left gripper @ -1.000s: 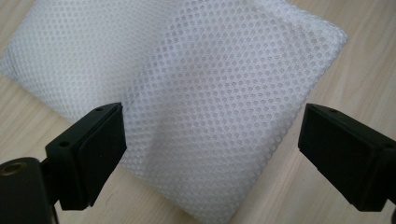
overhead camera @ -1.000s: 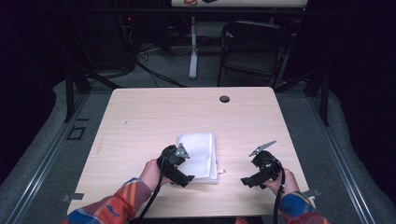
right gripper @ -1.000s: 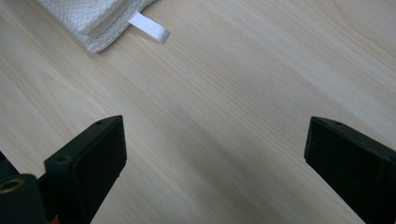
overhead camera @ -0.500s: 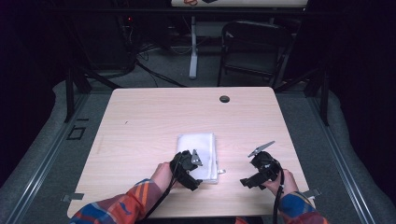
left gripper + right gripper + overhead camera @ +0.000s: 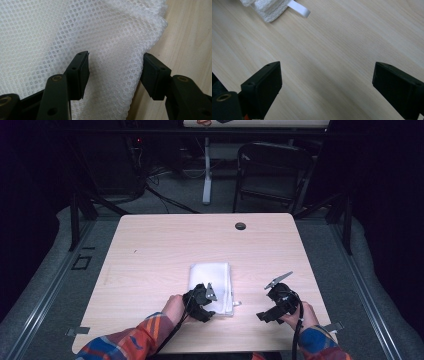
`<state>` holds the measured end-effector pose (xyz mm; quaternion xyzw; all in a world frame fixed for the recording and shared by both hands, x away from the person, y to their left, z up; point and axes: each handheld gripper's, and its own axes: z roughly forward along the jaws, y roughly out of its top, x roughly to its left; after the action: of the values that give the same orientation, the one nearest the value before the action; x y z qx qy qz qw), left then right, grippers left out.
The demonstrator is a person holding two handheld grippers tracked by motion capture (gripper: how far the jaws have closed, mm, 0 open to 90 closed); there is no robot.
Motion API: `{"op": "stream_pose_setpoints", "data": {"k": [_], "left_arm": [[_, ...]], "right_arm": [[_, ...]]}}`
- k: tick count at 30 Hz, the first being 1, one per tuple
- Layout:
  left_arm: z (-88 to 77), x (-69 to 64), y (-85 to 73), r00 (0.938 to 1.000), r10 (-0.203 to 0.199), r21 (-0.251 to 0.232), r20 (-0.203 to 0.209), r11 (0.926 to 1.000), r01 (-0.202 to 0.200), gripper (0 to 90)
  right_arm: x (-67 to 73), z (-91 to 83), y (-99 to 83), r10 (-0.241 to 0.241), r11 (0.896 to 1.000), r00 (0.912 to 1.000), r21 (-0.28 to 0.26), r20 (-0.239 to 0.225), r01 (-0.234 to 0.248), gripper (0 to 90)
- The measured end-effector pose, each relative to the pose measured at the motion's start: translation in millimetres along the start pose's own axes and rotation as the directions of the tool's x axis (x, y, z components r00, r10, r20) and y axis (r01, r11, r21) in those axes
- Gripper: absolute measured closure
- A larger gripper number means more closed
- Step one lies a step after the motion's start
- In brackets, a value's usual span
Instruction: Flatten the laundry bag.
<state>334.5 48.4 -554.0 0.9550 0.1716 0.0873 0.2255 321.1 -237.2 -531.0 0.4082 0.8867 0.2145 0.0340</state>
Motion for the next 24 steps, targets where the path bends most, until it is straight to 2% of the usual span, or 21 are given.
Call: {"op": "stream_pose_setpoints", "data": {"k": [2,6,13,16,24], "left_arm": [[0.0,0.4,-0.2,1.0,-0.002,-0.001,0.001,1.0,0.002,44.2],[-1.1,3.9,-1.8,0.9994,-0.014,-0.015,0.033,0.9998,0.014,50.3],[-4.2,8.7,-2.7,0.9973,-0.028,-0.021,0.068,0.9993,0.029,53.3],[-5.2,11.1,-2.9,0.9956,-0.031,-0.017,0.088,0.9993,0.033,54.6],[-6.9,13.3,-3.2,0.9928,-0.042,-0.019,0.112,0.9989,0.044,60.1]], "right_arm": [[0.0,0.2,-0.1,-0.001,1.0,1.0,0.0,-0.001,0.001,8.8],[0.5,1.0,-0.2,0.001,1.0,0.9999,0.001,-0.012,-0.001,8.9],[1.6,2.2,-0.2,0.007,1.0,0.9999,0.003,-0.012,-0.007,9.0],[0.9,1.4,0.6,-0.007,1.0,0.9999,0.022,-0.012,0.007,9.1],[1.8,1.8,0.6,-0.006,1.0,0.9999,0.022,-0.012,0.006,9.2]]}}
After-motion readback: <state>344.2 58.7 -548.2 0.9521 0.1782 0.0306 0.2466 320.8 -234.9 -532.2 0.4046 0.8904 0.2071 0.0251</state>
